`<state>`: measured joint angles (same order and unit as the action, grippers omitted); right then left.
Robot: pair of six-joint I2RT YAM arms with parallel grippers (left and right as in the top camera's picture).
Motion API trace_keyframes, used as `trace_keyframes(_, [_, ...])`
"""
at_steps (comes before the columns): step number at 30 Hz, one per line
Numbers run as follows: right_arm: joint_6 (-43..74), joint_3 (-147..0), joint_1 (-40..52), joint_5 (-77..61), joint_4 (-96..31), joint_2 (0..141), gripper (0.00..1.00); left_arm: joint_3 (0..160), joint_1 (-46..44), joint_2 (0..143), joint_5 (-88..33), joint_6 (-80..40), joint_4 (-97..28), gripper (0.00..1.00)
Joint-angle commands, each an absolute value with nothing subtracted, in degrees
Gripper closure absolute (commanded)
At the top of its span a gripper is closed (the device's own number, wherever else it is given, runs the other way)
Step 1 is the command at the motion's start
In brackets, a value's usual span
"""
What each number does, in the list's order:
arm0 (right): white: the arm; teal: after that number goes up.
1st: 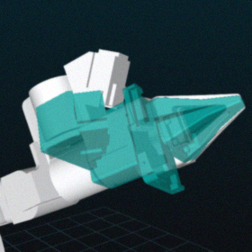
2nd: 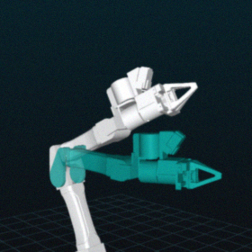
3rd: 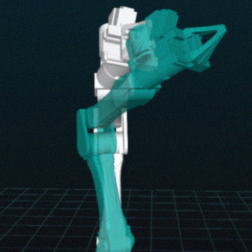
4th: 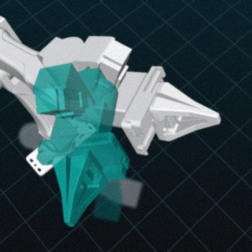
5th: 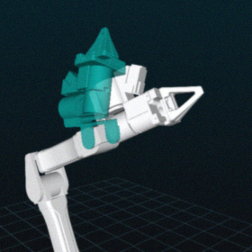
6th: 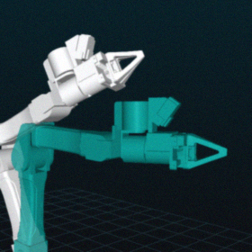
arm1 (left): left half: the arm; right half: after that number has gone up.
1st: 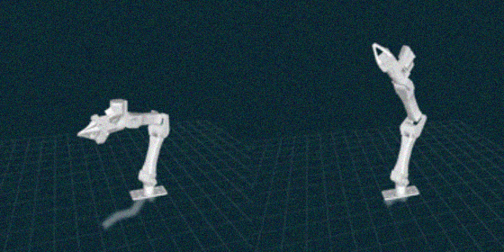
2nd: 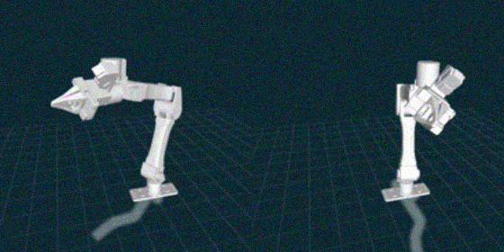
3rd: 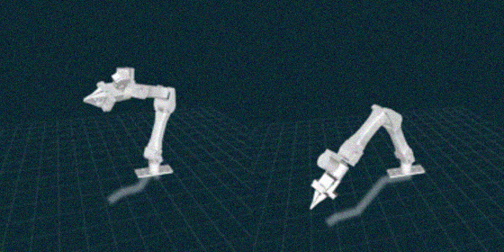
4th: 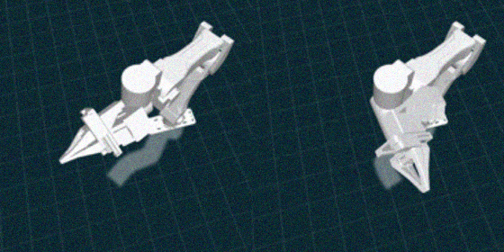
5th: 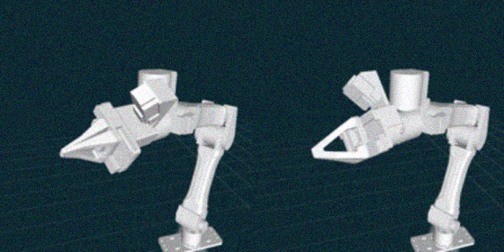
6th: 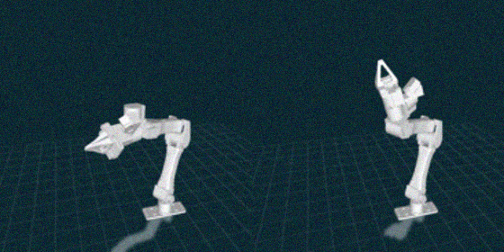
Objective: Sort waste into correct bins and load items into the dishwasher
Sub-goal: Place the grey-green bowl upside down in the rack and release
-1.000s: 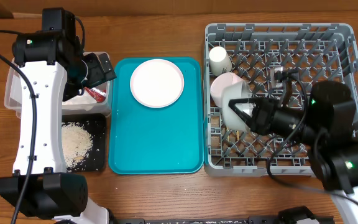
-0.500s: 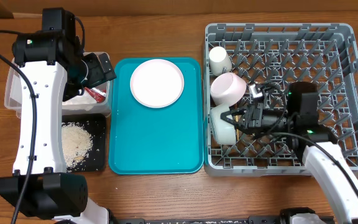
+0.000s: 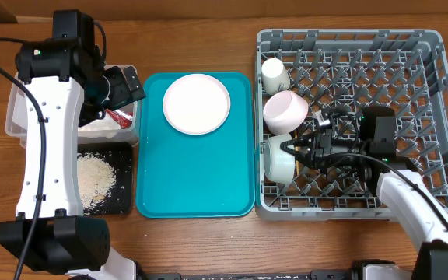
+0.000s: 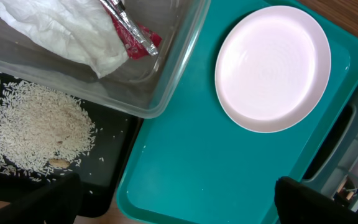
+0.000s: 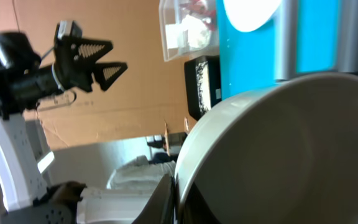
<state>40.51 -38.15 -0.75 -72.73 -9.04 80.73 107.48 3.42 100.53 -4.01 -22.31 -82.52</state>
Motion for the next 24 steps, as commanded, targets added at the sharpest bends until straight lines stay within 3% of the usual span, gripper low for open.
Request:
trace_keyframes(1, [39.9,-37.5,-5.0,-70.7,-9.1,81.2,0.91,107.4,3.4,100.2,-3.9,-21.8,-82.5,0.0])
trace_keyframes(4, [36.7,-37.5,-7.7,-70.8,-9.1,81.2,0.76,107.4,3.4,100.2,-3.9,-21.8,-82.5,0.0])
trace_keyframes(6, [34.2,-37.5,-9.1,-70.8,-9.1,81.2,0.53,107.4,3.4,100.2,-3.9,-21.8,-82.5,0.0])
trace_keyframes(12, [34.1,-37.9,-9.7,-69.8,-7.6,81.1,0.21,107.4,3.4,100.2,-3.9,-21.8,-82.5,0.0])
trace_keyframes(14, [34.1,-39.5,-9.7,-68.0,-7.9,81.1,0.0,107.4,3.4,100.2,-3.9,-21.8,-82.5,0.0])
trace_keyframes(24, [30.8,-54.7,-8.1,-62.0,-20.9,80.8,0.0,107.4,3.4,100.2,-3.9,-21.8,-82.5,0.0])
